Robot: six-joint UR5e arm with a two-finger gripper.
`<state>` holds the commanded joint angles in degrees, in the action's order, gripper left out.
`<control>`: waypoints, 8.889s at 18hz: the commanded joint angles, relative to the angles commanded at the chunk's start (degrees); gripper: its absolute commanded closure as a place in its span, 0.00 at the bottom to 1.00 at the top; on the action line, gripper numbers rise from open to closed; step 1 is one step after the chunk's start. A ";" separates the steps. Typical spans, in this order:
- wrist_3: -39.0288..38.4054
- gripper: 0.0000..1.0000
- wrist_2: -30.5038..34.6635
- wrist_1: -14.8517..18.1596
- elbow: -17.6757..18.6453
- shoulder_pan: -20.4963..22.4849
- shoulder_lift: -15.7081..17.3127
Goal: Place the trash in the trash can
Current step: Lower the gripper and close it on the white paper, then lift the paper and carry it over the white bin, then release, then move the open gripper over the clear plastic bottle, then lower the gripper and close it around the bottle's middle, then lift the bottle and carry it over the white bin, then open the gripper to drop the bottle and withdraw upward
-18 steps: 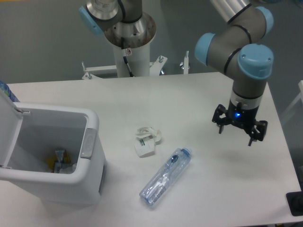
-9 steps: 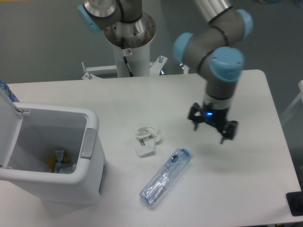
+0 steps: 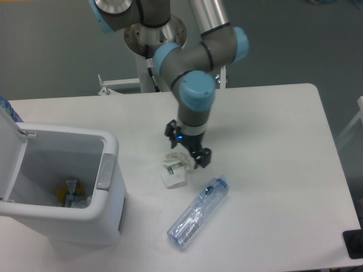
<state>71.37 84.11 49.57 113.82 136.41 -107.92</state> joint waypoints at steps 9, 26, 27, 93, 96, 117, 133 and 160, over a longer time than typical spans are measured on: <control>0.09 0.92 0.26 -0.44 -0.61 -2.20 -2.03; -7.10 1.00 -3.23 10.98 -15.10 3.95 4.21; -9.30 1.00 -5.43 10.90 -16.95 4.12 4.21; -21.80 0.00 1.49 9.23 -38.93 -5.10 -23.82; -21.89 0.00 3.77 9.40 -39.29 -6.16 -24.53; -25.66 0.79 4.85 8.88 -45.25 -3.71 -21.99; -44.38 0.78 -37.68 4.93 -50.45 3.69 -5.73; -43.60 0.00 -43.42 -2.81 -41.66 -8.62 0.87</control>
<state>27.77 40.69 46.76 72.16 127.79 -107.05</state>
